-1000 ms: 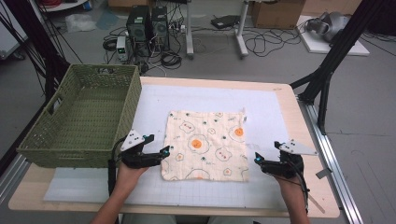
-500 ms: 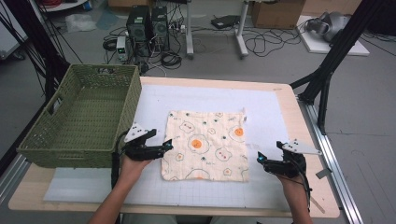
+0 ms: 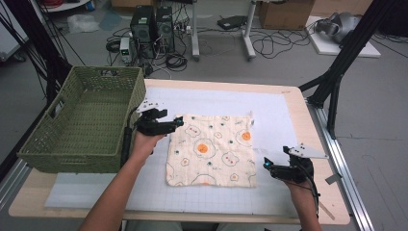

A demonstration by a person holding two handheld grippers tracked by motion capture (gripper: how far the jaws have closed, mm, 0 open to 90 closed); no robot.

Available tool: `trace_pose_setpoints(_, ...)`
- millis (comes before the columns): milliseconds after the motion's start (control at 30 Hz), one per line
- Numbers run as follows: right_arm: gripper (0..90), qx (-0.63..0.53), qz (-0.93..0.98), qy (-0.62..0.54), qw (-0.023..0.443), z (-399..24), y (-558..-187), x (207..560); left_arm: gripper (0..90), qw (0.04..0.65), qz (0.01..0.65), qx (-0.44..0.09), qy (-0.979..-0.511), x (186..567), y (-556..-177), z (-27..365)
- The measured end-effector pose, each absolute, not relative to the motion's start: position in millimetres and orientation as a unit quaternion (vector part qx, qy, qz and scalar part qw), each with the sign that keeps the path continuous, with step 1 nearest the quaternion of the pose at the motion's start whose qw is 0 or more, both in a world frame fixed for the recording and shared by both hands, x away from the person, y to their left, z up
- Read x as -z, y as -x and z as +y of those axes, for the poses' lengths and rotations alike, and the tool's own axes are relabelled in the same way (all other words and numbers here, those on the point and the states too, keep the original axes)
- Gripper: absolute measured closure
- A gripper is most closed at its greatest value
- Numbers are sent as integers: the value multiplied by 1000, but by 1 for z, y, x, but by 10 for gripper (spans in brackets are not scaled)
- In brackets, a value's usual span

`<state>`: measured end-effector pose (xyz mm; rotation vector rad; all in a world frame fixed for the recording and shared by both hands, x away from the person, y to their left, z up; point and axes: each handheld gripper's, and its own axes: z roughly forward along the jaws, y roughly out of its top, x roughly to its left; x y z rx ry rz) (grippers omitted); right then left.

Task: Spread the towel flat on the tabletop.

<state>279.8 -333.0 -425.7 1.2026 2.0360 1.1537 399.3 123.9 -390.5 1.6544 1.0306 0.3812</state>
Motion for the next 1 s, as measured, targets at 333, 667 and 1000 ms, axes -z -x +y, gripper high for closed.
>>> trace_pose_setpoints(333,119,-432,746,-443,246,-333,-281,426,280,486,451,-179,-727,407,-437,111)
trace_pose_setpoints(667,119,-433,746,-445,241,-333,-283,428,318,399,488,-210,-748,441,-456,112)
trace_pose_setpoints(1000,119,-427,751,-446,235,-331,-287,431,479,380,461,-220,-771,451,-458,106)
